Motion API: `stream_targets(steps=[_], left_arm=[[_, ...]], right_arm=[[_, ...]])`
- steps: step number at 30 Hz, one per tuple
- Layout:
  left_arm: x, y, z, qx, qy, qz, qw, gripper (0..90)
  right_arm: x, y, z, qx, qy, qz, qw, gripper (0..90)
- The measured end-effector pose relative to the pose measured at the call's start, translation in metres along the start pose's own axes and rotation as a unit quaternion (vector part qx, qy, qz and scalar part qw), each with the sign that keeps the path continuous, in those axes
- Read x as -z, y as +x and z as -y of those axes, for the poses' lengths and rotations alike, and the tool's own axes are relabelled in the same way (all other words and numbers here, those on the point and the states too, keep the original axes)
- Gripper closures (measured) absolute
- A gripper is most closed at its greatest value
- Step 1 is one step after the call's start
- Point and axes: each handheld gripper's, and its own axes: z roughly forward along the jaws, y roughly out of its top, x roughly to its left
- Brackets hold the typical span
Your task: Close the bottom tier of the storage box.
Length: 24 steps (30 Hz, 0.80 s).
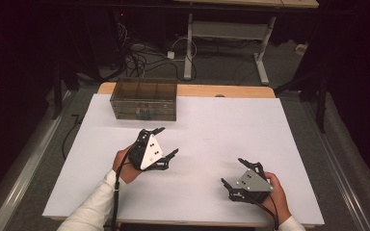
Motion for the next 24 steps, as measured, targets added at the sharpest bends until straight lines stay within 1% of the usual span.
stream_targets(steps=[8,9,12,17,19,24], left_arm=[[0.002,-0.006,0.006,-0.006,0.007,0.005,0.9999,21.0],[0.002,-0.006,0.007,-0.004,0.008,0.008,0.9999,21.0],[0.003,-0.008,0.009,-0.005,0.01,0.008,0.9999,21.0],[0.004,-0.008,0.013,-0.004,0.013,0.008,0.9999,21.0],[0.005,-0.008,0.014,-0.007,0.016,0.007,0.9998,21.0],[0.008,-0.008,0.017,-0.004,0.018,0.008,0.9998,21.0]], right_arm=[[0.0,0.0,0.0,-0.001,0.0,0.001,1.0,16.6],[0.0,0.0,0.0,0.0,0.0,0.001,1.0,16.6],[0.0,0.0,0.0,0.0,0.0,0.001,1.0,16.6],[0.0,0.001,-0.001,0.001,0.001,0.001,1.0,16.6],[0.0,0.001,-0.001,0.002,0.001,0.001,1.0,16.6],[0.0,0.001,-0.001,0.001,0.001,0.001,1.0,16.6]])
